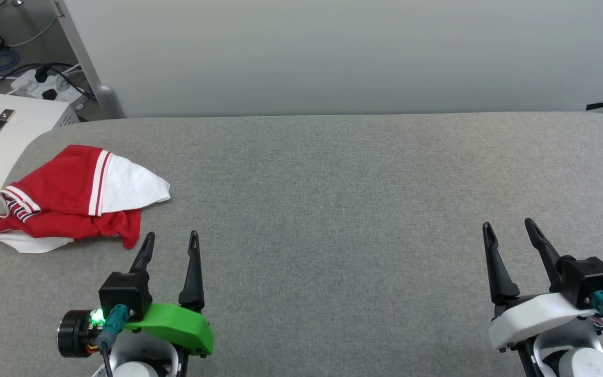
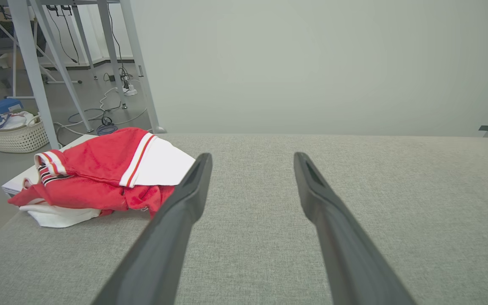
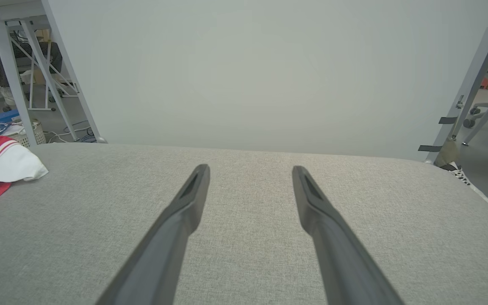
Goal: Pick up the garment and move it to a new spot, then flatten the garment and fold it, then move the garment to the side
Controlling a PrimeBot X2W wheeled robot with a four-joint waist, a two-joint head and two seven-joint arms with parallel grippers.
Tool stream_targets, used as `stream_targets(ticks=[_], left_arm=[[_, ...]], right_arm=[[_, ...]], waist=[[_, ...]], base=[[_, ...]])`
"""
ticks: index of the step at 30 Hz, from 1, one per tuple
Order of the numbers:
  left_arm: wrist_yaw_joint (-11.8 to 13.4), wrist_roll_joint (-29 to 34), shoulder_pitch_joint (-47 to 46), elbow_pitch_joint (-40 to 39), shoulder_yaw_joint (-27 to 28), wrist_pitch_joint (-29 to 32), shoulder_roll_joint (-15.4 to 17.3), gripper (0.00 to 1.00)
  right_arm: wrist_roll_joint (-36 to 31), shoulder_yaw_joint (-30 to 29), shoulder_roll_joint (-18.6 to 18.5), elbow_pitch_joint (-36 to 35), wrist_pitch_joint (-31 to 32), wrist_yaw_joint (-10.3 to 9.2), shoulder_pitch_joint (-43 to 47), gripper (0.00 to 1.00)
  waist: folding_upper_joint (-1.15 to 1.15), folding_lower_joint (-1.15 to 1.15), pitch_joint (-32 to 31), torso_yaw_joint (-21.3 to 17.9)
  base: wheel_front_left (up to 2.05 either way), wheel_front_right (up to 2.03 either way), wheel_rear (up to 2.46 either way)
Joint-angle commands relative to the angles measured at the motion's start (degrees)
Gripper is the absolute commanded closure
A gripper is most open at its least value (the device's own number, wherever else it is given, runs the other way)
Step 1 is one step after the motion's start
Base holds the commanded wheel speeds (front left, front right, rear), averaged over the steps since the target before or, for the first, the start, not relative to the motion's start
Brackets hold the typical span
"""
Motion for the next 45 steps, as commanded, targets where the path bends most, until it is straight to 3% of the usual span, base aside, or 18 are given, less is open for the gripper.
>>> stream_targets(ticks=[1, 31, 45], left_arm=[[-0.32, -0.54, 0.15, -0.29, -0.15, -0.64, -0.11, 0.00], [-1.04, -2.90, 0.23, 4.12, -2.50, -4.42, -0.17, 0.00], [-1.24, -3.88, -0.28, 4.93, -2.60, -6.08, -0.20, 0.00]], right_arm=[[0.48, 0.11, -0.02, -0.62, -0.55, -0.02, 0.29, 0.00], [2.74, -0.10, -0.02, 3.66, -4.28, -0.03, 0.76, 0.00], [2.09, 3.90, -0.02, 5.00, -5.92, -0.03, 1.12, 0.00]], waist=[[0.00, 0.00, 0.02, 0.01], [0.00, 0.00, 0.19, 0.82], [0.00, 0.00, 0.96, 7.48]], base=[[0.00, 0.00, 0.00], [0.00, 0.00, 0.00], [0.00, 0.00, 0.00]])
